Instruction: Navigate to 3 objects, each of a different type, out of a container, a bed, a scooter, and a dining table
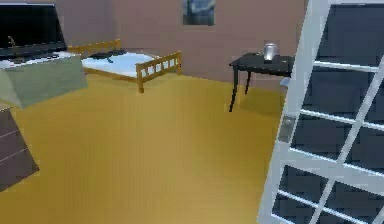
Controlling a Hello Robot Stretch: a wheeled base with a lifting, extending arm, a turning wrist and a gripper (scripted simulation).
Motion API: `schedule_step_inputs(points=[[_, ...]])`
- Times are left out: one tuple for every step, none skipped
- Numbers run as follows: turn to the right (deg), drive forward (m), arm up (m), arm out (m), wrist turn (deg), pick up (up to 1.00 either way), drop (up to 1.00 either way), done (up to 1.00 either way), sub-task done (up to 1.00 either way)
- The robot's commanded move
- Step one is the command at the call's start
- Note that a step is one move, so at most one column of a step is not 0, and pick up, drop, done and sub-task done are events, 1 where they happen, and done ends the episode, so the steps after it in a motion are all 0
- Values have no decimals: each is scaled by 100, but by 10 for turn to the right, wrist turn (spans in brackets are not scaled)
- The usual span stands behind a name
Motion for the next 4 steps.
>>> schedule_step_inputs(points=[[-450, 0, 0, 0, 0, 0, 0, 0, 0], [-450, 0, 0, 0, 0, 0, 0, 0, 0], [-450, 0, 0, 0, 0, 0, 0, 0, 0], [-120, 0, 0, 0, 0, 0, 0, 0, 0]])
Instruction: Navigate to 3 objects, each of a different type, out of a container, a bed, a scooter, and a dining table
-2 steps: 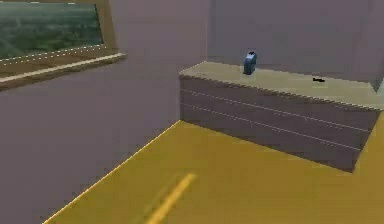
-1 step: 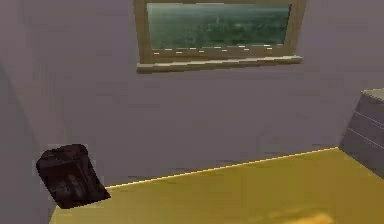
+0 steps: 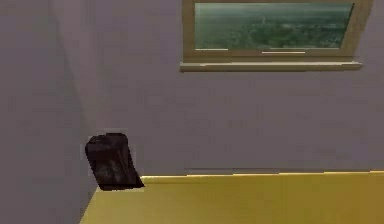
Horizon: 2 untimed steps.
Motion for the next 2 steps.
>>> schedule_step_inputs(points=[[0, 70, 0, 0, 0, 0, 0, 0, 0], [-450, 0, 0, 0, 0, 0, 0, 0, 0]])
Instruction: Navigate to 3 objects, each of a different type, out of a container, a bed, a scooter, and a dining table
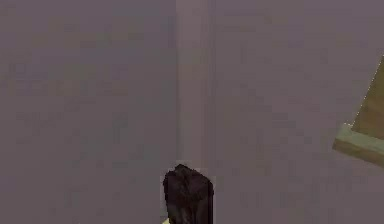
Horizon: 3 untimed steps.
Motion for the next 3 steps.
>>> schedule_step_inputs(points=[[0, 0, 0, 0, 0, 0, 0, 0, 100], [-450, 0, 0, 0, 0, 0, 0, 0, 0], [-450, 0, 0, 0, 0, 0, 0, 0, 0]])
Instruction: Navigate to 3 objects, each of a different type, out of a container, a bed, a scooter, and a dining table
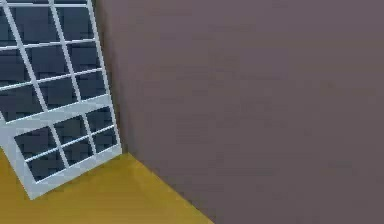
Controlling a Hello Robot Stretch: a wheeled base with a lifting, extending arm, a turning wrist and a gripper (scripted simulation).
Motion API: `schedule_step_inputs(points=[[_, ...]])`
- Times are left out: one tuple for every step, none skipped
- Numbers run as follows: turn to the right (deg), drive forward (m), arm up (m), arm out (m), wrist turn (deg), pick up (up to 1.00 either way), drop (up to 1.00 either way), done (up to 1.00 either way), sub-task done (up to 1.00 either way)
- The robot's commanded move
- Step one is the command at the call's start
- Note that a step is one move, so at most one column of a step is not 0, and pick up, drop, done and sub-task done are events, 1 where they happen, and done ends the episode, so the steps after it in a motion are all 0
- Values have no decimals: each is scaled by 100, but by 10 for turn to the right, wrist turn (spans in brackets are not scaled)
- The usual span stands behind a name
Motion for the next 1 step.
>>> schedule_step_inputs(points=[[-450, 0, 0, 0, 0, 0, 0, 0, 0]])
